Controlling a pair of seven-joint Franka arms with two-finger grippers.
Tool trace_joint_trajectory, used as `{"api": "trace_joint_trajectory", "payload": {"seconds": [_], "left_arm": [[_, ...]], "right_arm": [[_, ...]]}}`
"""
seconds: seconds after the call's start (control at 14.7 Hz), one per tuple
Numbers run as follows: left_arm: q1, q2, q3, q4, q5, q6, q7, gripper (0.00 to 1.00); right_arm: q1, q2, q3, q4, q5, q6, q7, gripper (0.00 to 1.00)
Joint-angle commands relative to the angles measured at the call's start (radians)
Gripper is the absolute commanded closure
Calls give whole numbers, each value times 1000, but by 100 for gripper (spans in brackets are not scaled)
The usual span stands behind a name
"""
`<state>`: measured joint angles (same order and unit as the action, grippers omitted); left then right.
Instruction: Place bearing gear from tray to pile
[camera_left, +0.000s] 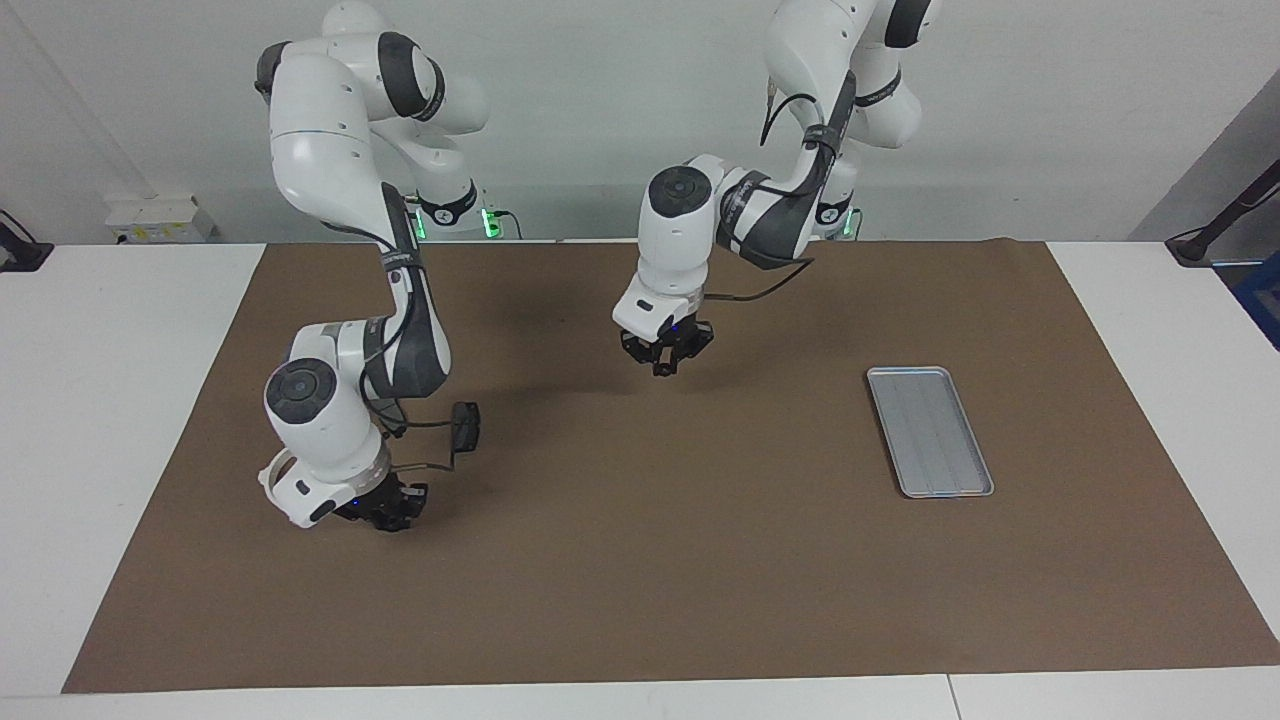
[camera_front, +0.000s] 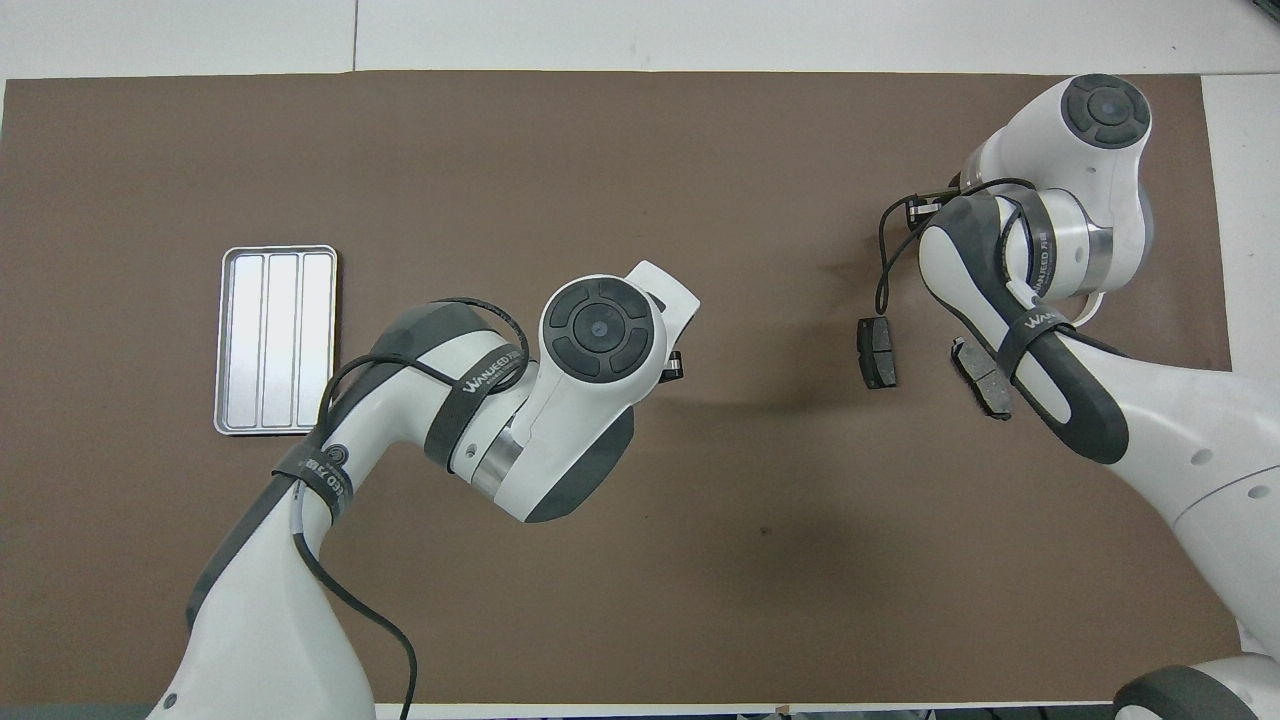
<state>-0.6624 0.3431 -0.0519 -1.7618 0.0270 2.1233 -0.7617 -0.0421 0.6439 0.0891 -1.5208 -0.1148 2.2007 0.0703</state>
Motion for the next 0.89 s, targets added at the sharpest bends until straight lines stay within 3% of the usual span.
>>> {"api": "trace_joint_trajectory", "payload": {"seconds": [0.0, 0.07, 0.14, 0.2, 0.27, 0.54, 0.82], "left_arm": [[1, 16, 20, -44, 34, 82, -18, 100], [6, 16, 21, -63, 54, 108, -18, 100], [7, 22, 23, -82, 65, 139, -18, 100], [7, 31, 26, -96, 68, 167, -18, 100], [18, 37, 26, -102, 76, 188, -16, 100], [29, 48, 26, -111, 80, 211, -14, 100], [29, 48, 26, -136, 80, 257, -14, 100]], "right_arm": [[-24, -1, 14, -39, -12, 43, -24, 100], [-19, -1, 14, -38, -11, 33, -23, 100], [-21, -1, 14, -38, -11, 34, -23, 94], [-19, -1, 14, -38, -11, 34, -20, 34], [-18, -3, 14, -36, -11, 33, -18, 0], [-5, -41, 12, -30, -23, -31, -23, 0], [34, -147, 17, -22, -66, -159, -26, 0]]}}
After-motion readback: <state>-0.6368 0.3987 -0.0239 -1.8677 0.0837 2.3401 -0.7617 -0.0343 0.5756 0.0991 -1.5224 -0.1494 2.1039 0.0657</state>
